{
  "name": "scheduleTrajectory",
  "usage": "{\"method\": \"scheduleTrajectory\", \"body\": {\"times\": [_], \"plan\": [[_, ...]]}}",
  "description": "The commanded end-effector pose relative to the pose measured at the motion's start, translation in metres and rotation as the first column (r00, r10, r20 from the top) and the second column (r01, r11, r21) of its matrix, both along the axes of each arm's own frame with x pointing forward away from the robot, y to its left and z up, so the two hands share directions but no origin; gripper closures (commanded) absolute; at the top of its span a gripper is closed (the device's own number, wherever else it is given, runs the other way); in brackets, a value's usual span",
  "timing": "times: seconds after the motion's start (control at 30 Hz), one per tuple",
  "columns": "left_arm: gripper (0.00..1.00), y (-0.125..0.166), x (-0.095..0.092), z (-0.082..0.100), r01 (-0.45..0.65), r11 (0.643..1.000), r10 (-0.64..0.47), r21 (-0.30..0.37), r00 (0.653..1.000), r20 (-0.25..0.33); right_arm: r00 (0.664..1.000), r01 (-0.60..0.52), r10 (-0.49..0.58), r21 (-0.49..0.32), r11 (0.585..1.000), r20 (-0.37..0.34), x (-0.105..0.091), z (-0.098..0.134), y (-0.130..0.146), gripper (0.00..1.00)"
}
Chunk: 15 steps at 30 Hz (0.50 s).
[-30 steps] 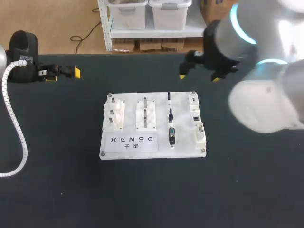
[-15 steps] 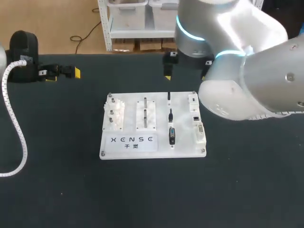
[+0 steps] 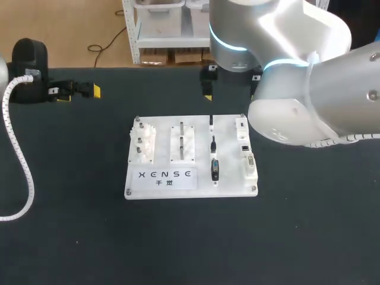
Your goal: Insert the USB connector, Ethernet cable, and multi-pin plug into their matching sockets one by one.
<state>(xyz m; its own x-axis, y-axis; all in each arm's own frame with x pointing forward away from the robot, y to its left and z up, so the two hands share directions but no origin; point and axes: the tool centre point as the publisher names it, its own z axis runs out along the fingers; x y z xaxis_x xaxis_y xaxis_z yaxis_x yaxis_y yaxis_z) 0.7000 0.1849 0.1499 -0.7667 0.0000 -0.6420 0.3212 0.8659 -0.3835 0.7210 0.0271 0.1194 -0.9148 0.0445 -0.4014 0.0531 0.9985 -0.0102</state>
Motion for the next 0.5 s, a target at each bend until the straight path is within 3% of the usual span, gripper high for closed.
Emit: {"method": "scheduleTrajectory", "body": {"times": [0.03,0.23,0.3,0.5], "plan": [[0.00,0.000,0.000,0.000,0.000,1.000,0.000,0.000,1.000,0.000,1.000,0.002,-0.002,0.000,1.000,0.006,-0.002,0.000,-0.001,0.00],[0.00,0.000,0.000,0.000,0.000,1.000,0.000,0.000,1.000,0.000,0.996,0.046,-0.046,-0.005,0.999,-0.074,0.006,-0.010,0.007,0.00],[0.00,0.000,0.000,0.000,0.000,1.000,0.000,0.000,1.000,0.000,0.988,0.076,-0.075,0.000,0.997,-0.135,0.011,-0.014,0.008,0.00],[0.00,0.000,0.000,0.000,0.000,1.000,0.000,0.000,1.000,0.000,0.982,0.084,-0.081,0.013,0.996,-0.171,0.016,-0.018,0.014,0.00]]}}
